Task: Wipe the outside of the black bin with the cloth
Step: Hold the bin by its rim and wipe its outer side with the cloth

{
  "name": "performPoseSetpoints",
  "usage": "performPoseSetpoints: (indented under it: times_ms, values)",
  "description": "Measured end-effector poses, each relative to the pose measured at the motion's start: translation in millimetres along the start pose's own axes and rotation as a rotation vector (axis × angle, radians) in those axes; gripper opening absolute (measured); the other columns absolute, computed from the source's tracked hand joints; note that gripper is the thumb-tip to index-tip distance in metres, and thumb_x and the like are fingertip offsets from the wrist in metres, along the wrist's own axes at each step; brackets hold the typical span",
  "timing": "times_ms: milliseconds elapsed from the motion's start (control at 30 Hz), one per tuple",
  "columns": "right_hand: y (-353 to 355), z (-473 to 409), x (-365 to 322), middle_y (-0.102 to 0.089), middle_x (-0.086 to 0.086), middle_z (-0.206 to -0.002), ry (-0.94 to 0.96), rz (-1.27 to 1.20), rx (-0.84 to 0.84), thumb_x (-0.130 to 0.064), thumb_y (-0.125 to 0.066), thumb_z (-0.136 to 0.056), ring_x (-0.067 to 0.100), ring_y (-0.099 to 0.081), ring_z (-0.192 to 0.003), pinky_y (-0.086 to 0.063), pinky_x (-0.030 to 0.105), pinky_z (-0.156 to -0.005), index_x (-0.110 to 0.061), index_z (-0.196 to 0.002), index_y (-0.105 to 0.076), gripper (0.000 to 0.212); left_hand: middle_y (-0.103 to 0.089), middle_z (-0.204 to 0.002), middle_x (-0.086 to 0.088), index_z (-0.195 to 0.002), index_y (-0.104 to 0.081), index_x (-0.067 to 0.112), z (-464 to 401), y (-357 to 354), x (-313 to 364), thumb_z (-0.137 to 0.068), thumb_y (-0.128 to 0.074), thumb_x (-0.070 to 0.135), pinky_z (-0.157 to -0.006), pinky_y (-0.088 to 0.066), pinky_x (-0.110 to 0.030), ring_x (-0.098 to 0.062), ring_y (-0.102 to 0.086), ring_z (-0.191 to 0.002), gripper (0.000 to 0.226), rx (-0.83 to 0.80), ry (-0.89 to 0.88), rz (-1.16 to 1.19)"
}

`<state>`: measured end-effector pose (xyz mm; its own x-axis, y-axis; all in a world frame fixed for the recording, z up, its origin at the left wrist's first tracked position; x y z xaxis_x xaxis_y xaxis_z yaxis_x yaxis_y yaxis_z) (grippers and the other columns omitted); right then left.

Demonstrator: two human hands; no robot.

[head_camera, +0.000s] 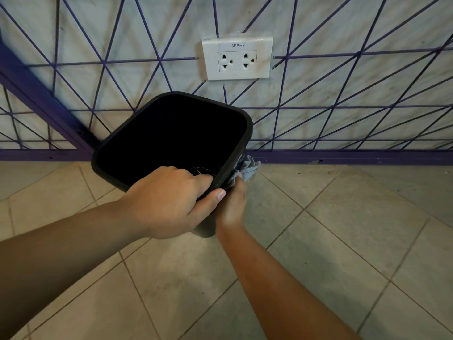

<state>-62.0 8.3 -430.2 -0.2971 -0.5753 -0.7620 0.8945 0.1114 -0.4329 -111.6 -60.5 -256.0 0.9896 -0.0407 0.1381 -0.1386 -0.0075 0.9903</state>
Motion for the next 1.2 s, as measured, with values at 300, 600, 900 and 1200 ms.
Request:
performPoseSetpoints:
  times_ms: [300, 600, 900, 1200]
  values:
    - [-5, 10, -15, -0.042, 0.013, -0.178, -0.083, -0.070, 0.053, -0.084, -0.045, -0.062, 0.033, -0.041, -0.165, -0.032, 0.060, -0.137, -0.017, -0.170, -0.044, 0.128, -0.048, -0.052, 0.007, -0.066, -0.037, 0.032, 0, 1, -1, -0.092, -0.013, 0.063, -0.049, -0.034, -0.022, -0.009, -0.050, -0.047, 0.047, 0.016, 0.007, 0.036]
    - [-1, 5, -10, -0.048, 0.013, -0.174, -0.060, -0.081, 0.065, -0.081, -0.047, -0.065, 0.032, -0.046, -0.161, -0.034, 0.059, -0.136, -0.018, -0.169, -0.046, 0.122, -0.046, -0.048, 0.005, -0.063, -0.037, 0.031, 0, 0, -2, -0.092, -0.015, 0.062, -0.047, -0.033, -0.023, -0.011, -0.048, -0.043, 0.048, 0.019, 0.009, 0.057]
    - [0, 16, -19, -0.054, 0.013, -0.170, -0.028, -0.109, 0.070, -0.079, -0.049, -0.064, 0.033, -0.051, -0.158, -0.037, 0.060, -0.134, -0.017, -0.165, -0.053, 0.118, -0.041, -0.049, 0.010, -0.063, -0.031, 0.034, 0, 1, 1, -0.096, -0.017, 0.056, -0.047, -0.027, -0.021, -0.008, -0.044, -0.042, 0.042, 0.016, 0.008, 0.023]
    - [-25, 15, -54, -0.060, 0.004, -0.165, 0.153, -0.082, -0.045, -0.105, -0.057, -0.068, 0.022, -0.054, -0.156, -0.035, 0.052, -0.136, -0.026, -0.163, -0.056, 0.124, -0.043, -0.053, 0.013, -0.072, -0.039, 0.038, -4, 0, -1, -0.097, -0.013, 0.052, -0.051, -0.027, -0.018, -0.006, -0.045, -0.048, 0.039, 0.065, 0.011, 0.042]
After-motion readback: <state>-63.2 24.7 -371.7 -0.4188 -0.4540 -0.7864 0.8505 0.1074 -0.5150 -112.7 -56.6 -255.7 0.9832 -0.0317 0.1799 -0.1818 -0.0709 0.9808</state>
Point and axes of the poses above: each hand's wrist, its own z-axis away from the middle knuckle, its own y-axis out of the back of the hand, x = y × z, the point moved 1 cm from there along -z, towards the middle knuckle
